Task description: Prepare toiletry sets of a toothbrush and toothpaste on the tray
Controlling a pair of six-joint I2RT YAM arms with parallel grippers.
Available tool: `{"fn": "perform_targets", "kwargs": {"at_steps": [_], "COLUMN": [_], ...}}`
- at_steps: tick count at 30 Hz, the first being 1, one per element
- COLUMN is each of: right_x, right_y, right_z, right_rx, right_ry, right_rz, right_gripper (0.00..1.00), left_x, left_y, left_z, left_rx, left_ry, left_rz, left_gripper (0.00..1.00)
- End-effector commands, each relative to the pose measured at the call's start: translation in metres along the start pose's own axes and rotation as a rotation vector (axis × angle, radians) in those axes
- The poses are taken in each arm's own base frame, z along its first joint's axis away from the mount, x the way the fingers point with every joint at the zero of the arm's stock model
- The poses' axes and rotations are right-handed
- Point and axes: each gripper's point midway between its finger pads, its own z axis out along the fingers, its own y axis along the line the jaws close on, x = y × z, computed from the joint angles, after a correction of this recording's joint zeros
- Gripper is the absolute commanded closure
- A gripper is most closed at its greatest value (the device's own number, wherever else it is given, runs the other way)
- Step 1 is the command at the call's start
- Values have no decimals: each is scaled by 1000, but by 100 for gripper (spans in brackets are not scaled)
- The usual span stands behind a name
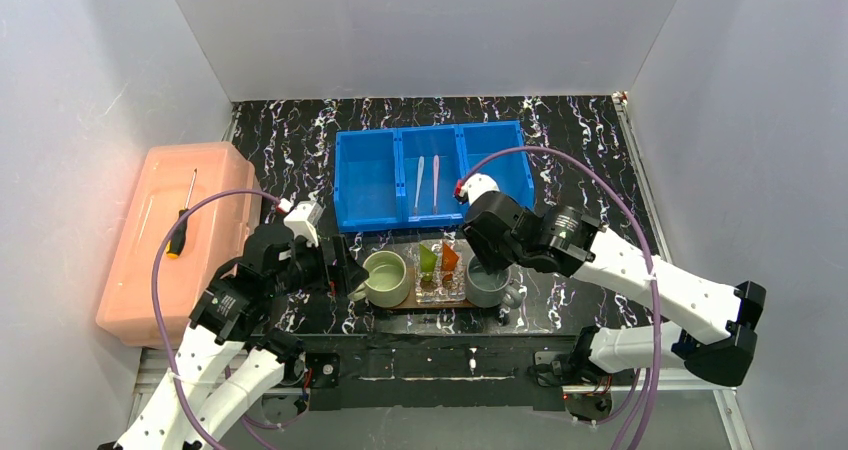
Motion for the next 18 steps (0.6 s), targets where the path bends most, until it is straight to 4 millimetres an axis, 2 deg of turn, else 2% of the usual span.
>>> {"fn": "perform_targets", "kwargs": {"at_steps": [1, 10, 18], "right_x": [3, 21, 5], "right_y": [2, 4, -3], "right_z": [-2, 15, 24], "right_rx": [-23, -21, 34], "right_ry": [-31, -40, -152], "right_rz": [66, 124, 207], "right_gripper": [47, 43, 41], "left_x": [1, 2, 2], "left_y": [3, 4, 3], "left_z": [1, 2, 2], "left_rx": [-18, -22, -19], "left_ry": [10, 15, 17], "left_rz": [3, 1, 0], "left_gripper": [1, 1, 1]}}
